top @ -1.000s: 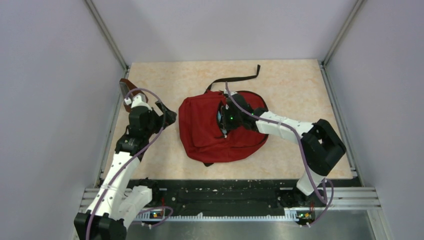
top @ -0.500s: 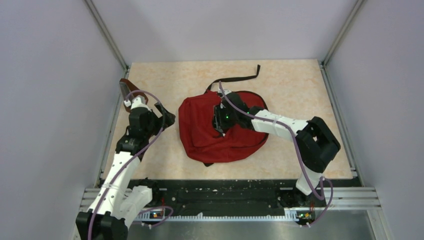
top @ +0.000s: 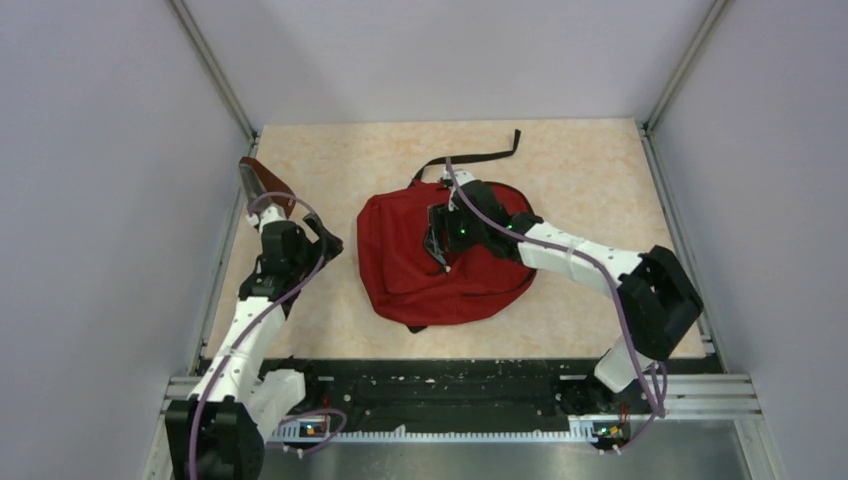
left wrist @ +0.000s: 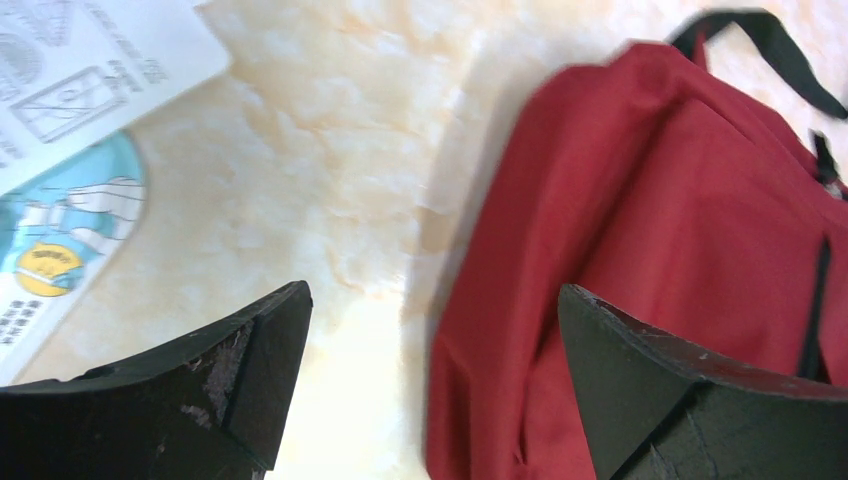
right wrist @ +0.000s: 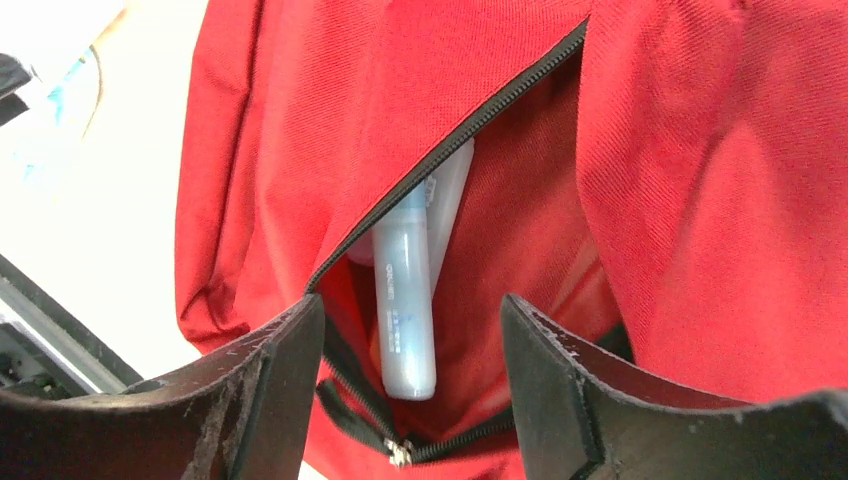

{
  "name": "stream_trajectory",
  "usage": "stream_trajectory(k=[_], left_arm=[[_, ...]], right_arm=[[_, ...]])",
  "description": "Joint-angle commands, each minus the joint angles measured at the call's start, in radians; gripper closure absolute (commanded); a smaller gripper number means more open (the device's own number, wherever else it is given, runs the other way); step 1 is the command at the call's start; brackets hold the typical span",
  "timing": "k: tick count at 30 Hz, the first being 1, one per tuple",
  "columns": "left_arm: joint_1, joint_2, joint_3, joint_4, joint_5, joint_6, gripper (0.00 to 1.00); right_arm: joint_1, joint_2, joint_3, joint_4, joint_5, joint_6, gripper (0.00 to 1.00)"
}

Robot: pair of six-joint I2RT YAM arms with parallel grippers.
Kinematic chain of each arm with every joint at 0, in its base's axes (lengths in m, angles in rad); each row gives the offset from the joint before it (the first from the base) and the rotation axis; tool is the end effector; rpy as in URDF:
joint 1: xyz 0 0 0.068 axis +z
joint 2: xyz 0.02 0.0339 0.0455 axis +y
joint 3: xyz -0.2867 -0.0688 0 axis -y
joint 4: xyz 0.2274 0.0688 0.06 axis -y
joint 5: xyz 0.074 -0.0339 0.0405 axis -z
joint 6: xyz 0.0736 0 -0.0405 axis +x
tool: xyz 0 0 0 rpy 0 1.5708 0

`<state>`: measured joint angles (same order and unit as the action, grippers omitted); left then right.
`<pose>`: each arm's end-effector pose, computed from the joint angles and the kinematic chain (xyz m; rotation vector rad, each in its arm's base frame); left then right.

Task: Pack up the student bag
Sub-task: Place the stationery in the student bag, then pick up the stationery from the center of the board.

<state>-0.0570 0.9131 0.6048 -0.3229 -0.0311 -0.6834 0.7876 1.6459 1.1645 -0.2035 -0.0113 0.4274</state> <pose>0.1986 -0.0090 0.2415 -0.7030 2.1137 -0.3769 0.2712 0.2735 0.2539 -0.4256 2.3024 0.6449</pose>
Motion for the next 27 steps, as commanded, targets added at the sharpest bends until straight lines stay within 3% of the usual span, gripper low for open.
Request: stream_trajectory(k=[1,5,11,15,22,27], left_arm=[[0.148,0.061,-0.056,0.127,-0.048,-0.047,0.02],[0.287,0.107,-0.103,0.149,-0.094,-0.114,0.02],[0.351,0.017,-0.137,0.089,-0.31,-0.121,0.02],[0.424,-0.049,-0.175,0.071,-0.344,-0.116,0.02],[0.55,0.003,-0.212,0.095,-0.231,-0.082,0.02],[0.56,0.04,-0.243,0.118,-0.104,-0.102,0.04]], right_arm=[[0.012,-0.133,-0.028,0.03,0.054,-0.047,0.34],[0.011,-0.198,-0.064,0.043,0.068,-0.064,0.26],[0.01,-0.245,-0.086,0.042,0.066,-0.086,0.23],[0.01,-0.259,-0.096,0.049,0.048,-0.083,0.23],[0.01,-0.273,-0.117,0.062,0.025,-0.069,0.23],[0.01,-0.277,-0.112,0.052,0.028,-0.069,0.23]])
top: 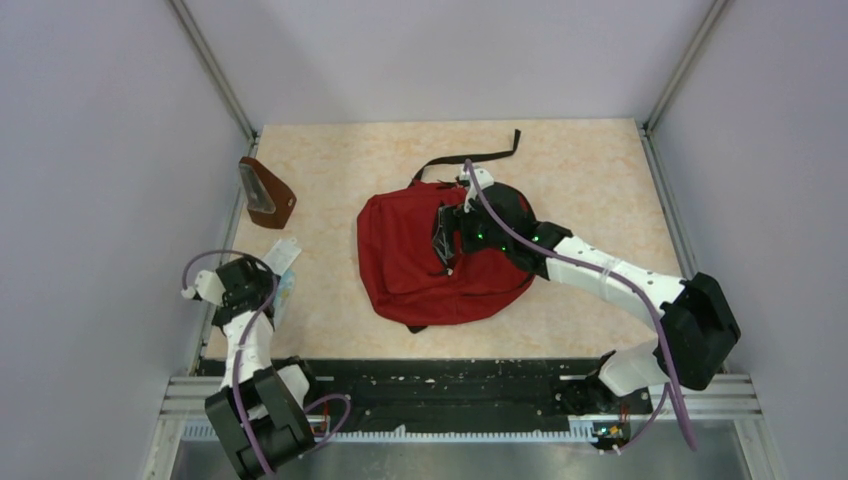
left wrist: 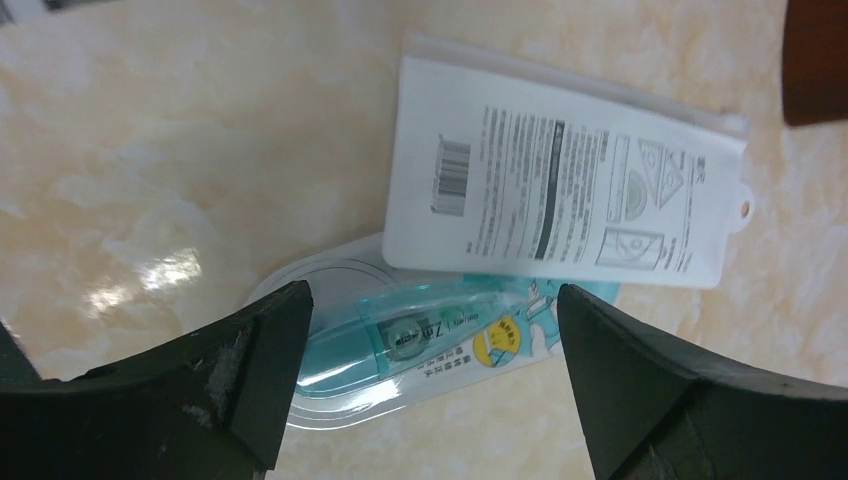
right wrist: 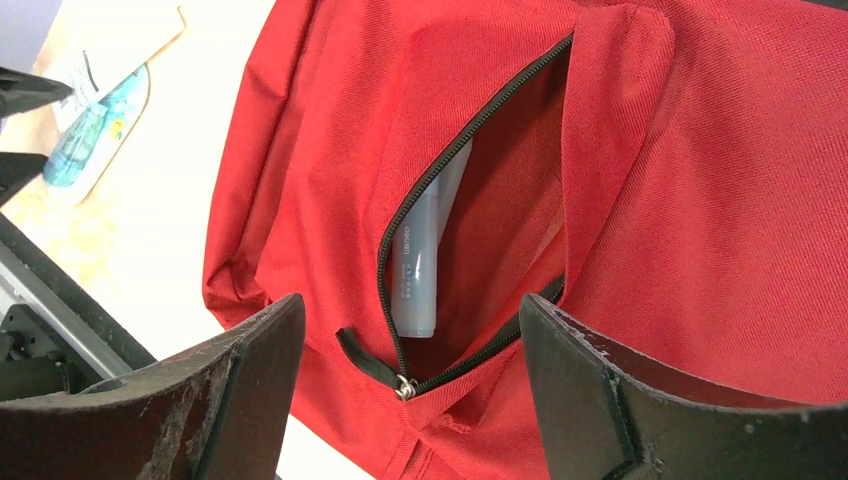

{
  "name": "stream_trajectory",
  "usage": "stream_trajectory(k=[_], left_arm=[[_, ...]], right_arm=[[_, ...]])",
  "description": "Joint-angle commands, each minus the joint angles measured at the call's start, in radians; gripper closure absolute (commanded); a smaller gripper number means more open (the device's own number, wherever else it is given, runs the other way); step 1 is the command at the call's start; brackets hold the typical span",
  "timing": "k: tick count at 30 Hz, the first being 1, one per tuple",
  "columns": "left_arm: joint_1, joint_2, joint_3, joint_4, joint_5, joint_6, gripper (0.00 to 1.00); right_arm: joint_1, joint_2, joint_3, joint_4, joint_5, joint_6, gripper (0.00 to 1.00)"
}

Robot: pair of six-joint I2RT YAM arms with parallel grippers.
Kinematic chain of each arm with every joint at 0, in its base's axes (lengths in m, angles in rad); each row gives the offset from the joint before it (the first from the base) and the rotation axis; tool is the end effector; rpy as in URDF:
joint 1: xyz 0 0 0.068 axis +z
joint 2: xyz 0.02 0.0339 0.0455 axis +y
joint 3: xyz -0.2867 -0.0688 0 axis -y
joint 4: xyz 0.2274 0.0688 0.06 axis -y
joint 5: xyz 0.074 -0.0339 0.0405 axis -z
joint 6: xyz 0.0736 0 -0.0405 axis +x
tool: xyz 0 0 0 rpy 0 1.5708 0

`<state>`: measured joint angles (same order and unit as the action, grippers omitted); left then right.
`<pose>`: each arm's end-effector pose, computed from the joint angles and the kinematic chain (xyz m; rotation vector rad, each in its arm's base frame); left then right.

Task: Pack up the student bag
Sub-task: Pick up the stationery from the center of the board.

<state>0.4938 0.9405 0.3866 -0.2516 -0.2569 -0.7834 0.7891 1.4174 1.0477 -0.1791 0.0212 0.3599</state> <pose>0.1466 0.1002 0.1718 -1.4959 1.8105 0.1635 0.2377 0.2372 0.2936 -0.4538 2.1432 0.6480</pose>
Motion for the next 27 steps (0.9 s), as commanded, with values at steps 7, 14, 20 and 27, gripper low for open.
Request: stream_trajectory(k=[7,14,20,27], left_arm=[[-0.038,0.048,-0.101,0.125,0.312,-0.045,0.12],[-0.295,0.061,-0.057,0.121,0.204,-0.11,0.15],[-0.381,0.196,0.054,0.061,0.128,-0.079,0.15],[-0.385,0.323,0.089,0.045,0.125,-0.096,0.39]], right_arm=[[0.009,-0.051,0.001,0.035,0.009,0.014,0.26],[0.01,-0.053,-0.025,0.05,0.018,0.028,0.28],[0.009,-0.056,-0.035,0.071,0.007,0.033,0.28],[0.009,-0.069,-0.076,0.135,-0.055,0.048,0.31]])
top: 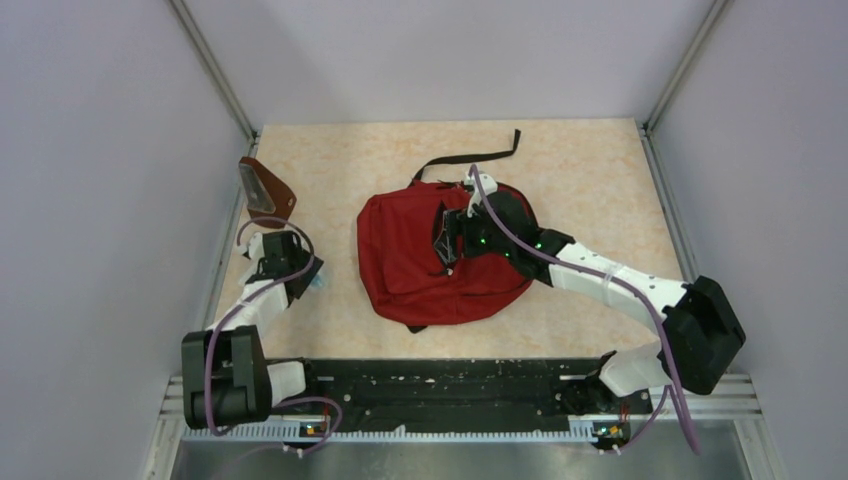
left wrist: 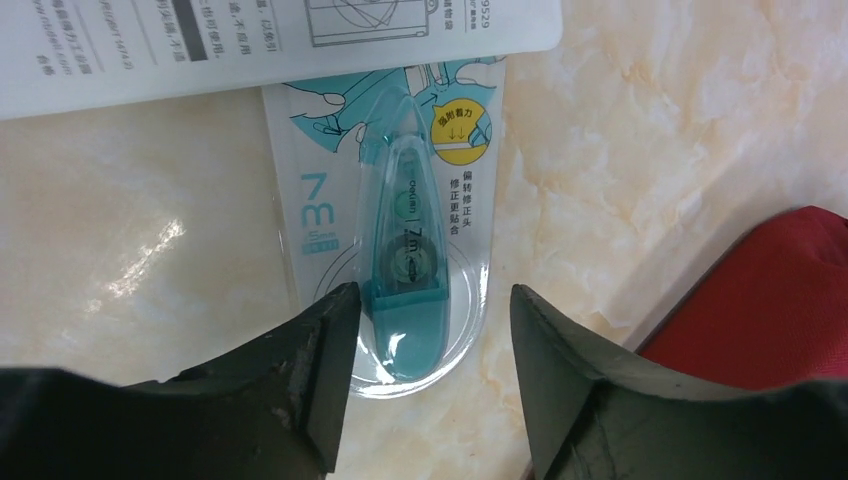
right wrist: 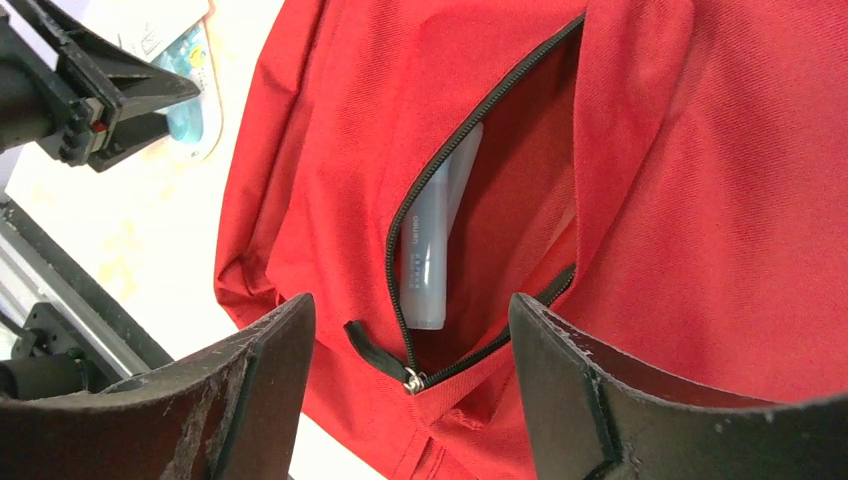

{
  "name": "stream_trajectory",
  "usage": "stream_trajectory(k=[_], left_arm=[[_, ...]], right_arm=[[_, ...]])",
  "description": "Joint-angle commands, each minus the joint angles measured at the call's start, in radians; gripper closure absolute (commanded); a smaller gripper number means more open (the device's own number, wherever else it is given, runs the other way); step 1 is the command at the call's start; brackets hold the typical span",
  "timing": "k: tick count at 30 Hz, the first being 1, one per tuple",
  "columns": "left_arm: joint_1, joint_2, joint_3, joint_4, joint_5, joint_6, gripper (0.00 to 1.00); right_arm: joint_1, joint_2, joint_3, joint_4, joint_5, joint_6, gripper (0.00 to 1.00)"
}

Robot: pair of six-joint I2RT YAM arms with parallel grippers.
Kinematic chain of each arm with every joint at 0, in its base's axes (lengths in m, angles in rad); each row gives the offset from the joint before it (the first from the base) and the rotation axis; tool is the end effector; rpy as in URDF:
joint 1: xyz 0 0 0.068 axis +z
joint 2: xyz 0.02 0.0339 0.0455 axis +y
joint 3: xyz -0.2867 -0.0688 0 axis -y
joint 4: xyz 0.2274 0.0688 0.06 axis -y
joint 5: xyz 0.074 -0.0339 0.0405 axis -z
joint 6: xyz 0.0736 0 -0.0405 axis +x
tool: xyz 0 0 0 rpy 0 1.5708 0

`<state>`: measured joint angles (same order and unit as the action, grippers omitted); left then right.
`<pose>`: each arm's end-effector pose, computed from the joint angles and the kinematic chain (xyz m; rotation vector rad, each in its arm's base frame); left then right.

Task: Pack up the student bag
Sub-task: Pick up the stationery from the center of the board.

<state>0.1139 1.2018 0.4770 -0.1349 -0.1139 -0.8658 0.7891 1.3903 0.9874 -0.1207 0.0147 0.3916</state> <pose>0.2202 0.0336 0.1636 -1.1900 2.1224 -0.2027 0.2326 0.2328 0.2878 -0.4198 2.1308 0.6847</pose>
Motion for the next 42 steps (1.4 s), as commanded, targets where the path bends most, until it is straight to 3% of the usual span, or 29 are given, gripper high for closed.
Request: stream_trajectory(k=[1,8,16,26,31,37,42], left_arm=[[-0.006,0.071,0.002,-0.074,-0.02,-0.018,0.41],[-0.006,0.139,0.026,-0.112,-0.03,-0.025,0.52],[-0.006,0.149,0.014,-0.096,0.029,-0.009,0.82],[-0.045,-0.227,-0.074,-0.146,0.134,-0.003,0.86],[-0.054,-0.416,-0.095,-0.154,0.233,0.101,0.91],[-0.068,-0.564,-0.123,-0.027,0.512,0.206,0.93],[-0.11,-0.607,-0.12,0.018,0.617,0.228,0.93]], right_arm=[[0.009,-0.043,-0.02,0.081,-0.055,0.018,0.31],[0.009,-0.066,-0.048,0.108,-0.07,0.014,0.33],[0.009,-0.093,-0.068,0.114,-0.079,0.018,0.34],[0.01,-0.128,-0.053,0.113,-0.093,0.029,0.34],[0.009,-0.082,-0.022,0.147,-0.147,0.056,0.33],[0.024,0.007,0.012,0.207,-0.232,0.117,0.33],[0.036,0.073,0.016,0.294,-0.304,0.187,0.34]])
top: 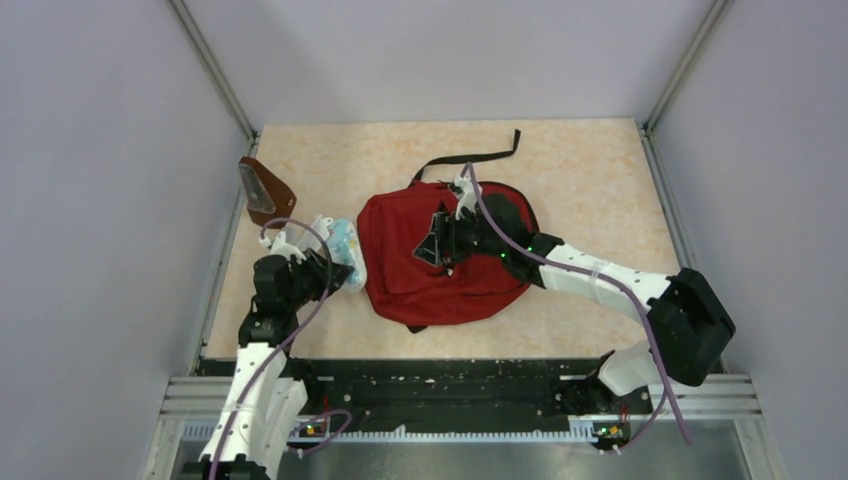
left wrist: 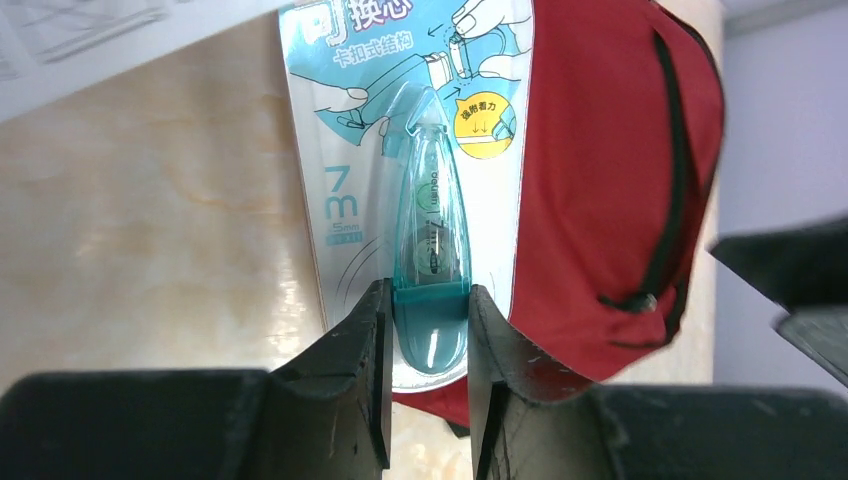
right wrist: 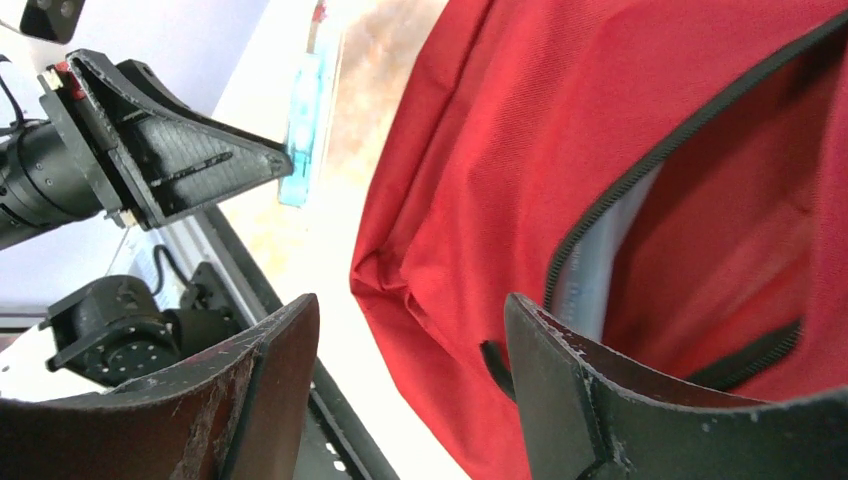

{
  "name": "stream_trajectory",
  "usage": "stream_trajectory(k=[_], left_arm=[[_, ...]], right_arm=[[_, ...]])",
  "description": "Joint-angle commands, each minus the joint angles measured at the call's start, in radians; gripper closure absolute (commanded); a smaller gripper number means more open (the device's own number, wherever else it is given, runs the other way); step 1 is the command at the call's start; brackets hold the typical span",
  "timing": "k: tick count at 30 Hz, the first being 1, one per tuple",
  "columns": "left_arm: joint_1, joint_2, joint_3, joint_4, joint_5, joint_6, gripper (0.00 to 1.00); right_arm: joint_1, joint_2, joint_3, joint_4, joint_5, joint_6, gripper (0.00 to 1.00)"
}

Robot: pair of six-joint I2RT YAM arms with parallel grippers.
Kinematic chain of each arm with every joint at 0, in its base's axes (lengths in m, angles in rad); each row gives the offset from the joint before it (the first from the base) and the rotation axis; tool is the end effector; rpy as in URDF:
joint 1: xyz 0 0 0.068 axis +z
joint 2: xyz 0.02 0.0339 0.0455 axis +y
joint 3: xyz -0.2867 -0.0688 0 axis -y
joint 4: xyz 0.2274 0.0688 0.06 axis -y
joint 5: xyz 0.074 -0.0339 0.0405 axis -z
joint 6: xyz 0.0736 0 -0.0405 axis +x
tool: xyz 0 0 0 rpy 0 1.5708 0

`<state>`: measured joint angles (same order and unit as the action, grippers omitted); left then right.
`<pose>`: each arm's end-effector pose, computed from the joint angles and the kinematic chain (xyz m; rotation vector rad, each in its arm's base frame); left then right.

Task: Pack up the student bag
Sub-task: Pick up the stationery from the center of the board.

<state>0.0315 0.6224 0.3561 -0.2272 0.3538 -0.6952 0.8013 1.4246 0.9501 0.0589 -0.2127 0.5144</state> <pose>0.1489 -0.0208 0.2109 -0.5392 2.0524 -0.7674 0.2264 0.2561 0.2877 -0.4516 2.0889 1.0297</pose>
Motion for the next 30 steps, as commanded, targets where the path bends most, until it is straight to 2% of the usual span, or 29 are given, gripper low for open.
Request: stream_trajectory(k=[1,12,15,16,19,24,26,28,30], left_arm=[[-0.043,-0.034,0.001,0.118,0.16,0.057,0.93],[-0.238,-0.026,0.04,0.215,0.151,0.004,0.93],[-0.29,0.0,0.053,0.241,0.131,0.0,0.93],[-0.307,0.006,0.057,0.247,0.123,-0.001,0.96],[-0.356,0.027,0.067,0.274,0.106,-0.002,0.93],[-0.428,0.057,0.074,0.314,0.064,-0.005,0.93],[-0.443,0.065,0.077,0.317,0.055,0.007,0.9],[-0.451,0.081,0.083,0.311,0.051,0.021,0.8],[-0.457,0.1,0.094,0.297,0.039,0.032,0.61]], right_arm=[[0.031,0.051,0.061,0.113,-0.077,0.066,0.34],[0.088,0.151,0.094,0.175,-0.085,0.117,0.32],[0.091,0.159,0.102,0.181,-0.082,0.126,0.37],[0.09,0.161,0.101,0.186,-0.081,0.129,0.38],[0.09,0.172,0.108,0.189,-0.073,0.134,0.42],[0.09,0.179,0.111,0.161,-0.019,0.144,0.82],[0.091,0.161,0.106,0.14,0.022,0.146,0.98],[0.091,0.127,0.085,0.135,0.07,0.144,1.0],[0.089,0.082,0.065,0.13,0.121,0.123,1.0]])
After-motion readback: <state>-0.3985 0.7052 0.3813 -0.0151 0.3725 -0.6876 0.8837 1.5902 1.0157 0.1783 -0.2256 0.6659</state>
